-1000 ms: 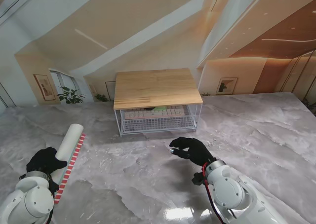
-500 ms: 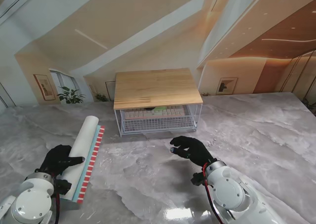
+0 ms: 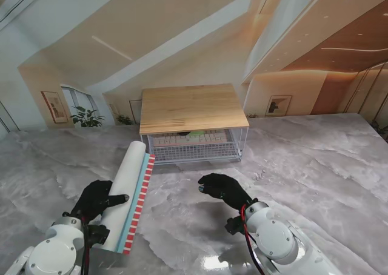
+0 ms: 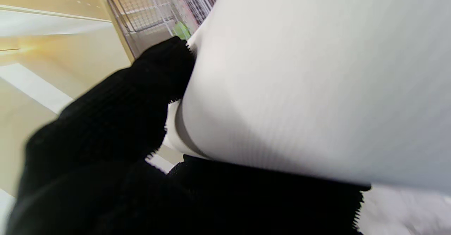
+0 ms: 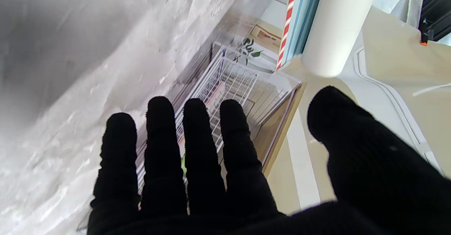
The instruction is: Unroll the mouse pad and set up the keyboard and mouse from the tabletop organizer
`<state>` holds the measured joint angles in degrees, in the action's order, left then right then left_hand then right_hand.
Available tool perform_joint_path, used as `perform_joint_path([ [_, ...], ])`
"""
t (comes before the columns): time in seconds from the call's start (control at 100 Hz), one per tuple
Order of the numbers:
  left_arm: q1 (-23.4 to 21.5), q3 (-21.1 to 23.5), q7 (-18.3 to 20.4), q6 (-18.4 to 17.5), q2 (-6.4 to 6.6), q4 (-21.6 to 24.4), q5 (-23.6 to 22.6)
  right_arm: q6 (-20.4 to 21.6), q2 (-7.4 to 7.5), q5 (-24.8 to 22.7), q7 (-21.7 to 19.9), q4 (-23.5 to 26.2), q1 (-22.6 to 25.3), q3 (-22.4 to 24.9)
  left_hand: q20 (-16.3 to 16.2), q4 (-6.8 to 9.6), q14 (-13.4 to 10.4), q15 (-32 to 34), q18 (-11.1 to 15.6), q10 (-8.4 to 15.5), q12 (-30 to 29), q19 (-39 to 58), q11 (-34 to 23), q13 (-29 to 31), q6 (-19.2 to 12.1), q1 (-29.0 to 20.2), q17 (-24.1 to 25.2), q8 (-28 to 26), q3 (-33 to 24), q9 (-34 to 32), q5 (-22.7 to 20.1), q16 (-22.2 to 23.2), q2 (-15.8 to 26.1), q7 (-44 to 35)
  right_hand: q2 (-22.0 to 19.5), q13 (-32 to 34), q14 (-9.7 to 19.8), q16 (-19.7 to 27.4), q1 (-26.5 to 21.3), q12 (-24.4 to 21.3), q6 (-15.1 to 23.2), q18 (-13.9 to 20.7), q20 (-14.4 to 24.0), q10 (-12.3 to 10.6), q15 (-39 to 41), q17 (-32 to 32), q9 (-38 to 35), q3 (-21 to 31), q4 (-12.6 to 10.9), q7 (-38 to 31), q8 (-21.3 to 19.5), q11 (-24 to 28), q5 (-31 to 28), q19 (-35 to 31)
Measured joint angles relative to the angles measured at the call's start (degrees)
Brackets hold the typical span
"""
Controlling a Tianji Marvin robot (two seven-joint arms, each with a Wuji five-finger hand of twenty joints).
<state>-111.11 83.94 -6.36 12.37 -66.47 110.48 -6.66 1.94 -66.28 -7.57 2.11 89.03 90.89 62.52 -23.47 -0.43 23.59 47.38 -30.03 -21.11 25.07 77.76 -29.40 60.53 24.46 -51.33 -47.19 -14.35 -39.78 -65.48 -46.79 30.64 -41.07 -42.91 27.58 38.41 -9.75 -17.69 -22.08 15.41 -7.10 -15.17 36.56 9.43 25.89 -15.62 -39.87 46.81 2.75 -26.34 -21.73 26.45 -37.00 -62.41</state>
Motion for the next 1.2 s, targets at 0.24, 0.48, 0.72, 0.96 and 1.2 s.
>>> perform_joint_path([
  [0.24, 1.4, -4.2, -3.0, -0.7, -1.05, 0.8, 3.6, -0.9, -0.15, 5.5, -2.1, 0.8, 0.0, -1.6, 0.5, 0.0, 0.0, 0.0, 0.0, 0.0, 0.0, 0.1, -0.2, 0.0, 0.0, 0.0, 0.0, 0.0, -0.3, 0.0, 0.0, 0.0, 0.0, -0.2, 0.7, 0.0, -1.3, 0.0, 0.0, 0.0, -1.1, -0.1, -0.6, 0.8, 0.1, -0.3, 0.0, 0.0, 0.0, 0.7, 0.1, 0.5, 0.0, -0.6],
  [0.48, 2.8, -7.3, -5.2, -0.6, -1.83, 1.4, 7.8, -1.5, -0.38, 10.4, -3.2, 0.9, 0.0, -3.8, 1.1, 0.0, 0.0, 0.1, 0.0, 0.0, 0.0, 0.2, -0.4, 0.0, 0.0, 0.0, 0.0, 0.0, -0.8, 0.0, 0.0, 0.0, 0.0, -0.4, 1.3, 0.0, -1.4, 0.0, 0.0, 0.3, -1.2, -0.1, -1.8, 0.9, 0.1, -0.6, 0.8, 0.0, 0.0, 1.4, 0.1, 1.0, 0.0, -0.7],
  [0.72, 4.4, -10.4, -6.9, -0.4, -2.61, 1.5, 10.3, -1.5, -1.27, 16.0, -3.0, 0.7, -0.6, -6.7, 1.3, 0.0, 0.0, 0.1, 0.0, 0.0, 0.0, 0.3, -0.6, 0.0, 0.0, 0.0, 0.0, 0.0, -0.9, 0.0, 0.0, 0.0, 0.0, -0.8, 3.0, 0.0, -1.4, 0.0, -0.1, 0.8, -1.0, -0.1, -2.7, 0.7, 0.6, -0.3, 3.7, 1.8, 0.0, 1.4, -0.8, 2.5, 2.4, -0.7],
  [0.96, 6.1, -12.4, -8.2, 0.7, -3.24, 1.5, 11.8, -1.4, -2.38, 16.9, -1.7, 0.5, -1.3, -8.6, 1.3, 0.0, 0.0, 0.4, 0.0, 0.0, 0.0, 0.5, -0.6, 0.0, 0.0, 0.0, 0.0, 0.0, -0.9, 0.0, 0.0, 0.0, 0.0, -1.1, 4.3, 0.0, -1.3, -0.1, -2.3, 1.4, -0.4, -0.1, -3.4, 0.7, 1.8, -1.1, 3.7, 5.8, -0.2, -1.6, -2.6, 4.8, 2.6, -1.4],
  [1.2, 6.7, -13.6, -9.2, 1.4, -3.66, 1.6, 12.5, -0.3, -3.37, 16.8, 3.0, 0.0, -1.5, -9.5, 1.8, 0.0, 0.0, 0.7, 0.0, 0.0, 0.0, 0.7, -0.7, 0.0, 0.1, 0.0, 0.0, 0.0, -0.9, 0.0, 0.0, -0.1, 0.0, -1.1, 4.9, 0.3, -0.8, -2.0, -6.2, 2.8, 0.3, -0.1, -3.4, -0.2, 5.6, -3.3, 2.4, 9.9, -0.2, -7.2, -4.6, 8.3, 1.7, -4.0],
])
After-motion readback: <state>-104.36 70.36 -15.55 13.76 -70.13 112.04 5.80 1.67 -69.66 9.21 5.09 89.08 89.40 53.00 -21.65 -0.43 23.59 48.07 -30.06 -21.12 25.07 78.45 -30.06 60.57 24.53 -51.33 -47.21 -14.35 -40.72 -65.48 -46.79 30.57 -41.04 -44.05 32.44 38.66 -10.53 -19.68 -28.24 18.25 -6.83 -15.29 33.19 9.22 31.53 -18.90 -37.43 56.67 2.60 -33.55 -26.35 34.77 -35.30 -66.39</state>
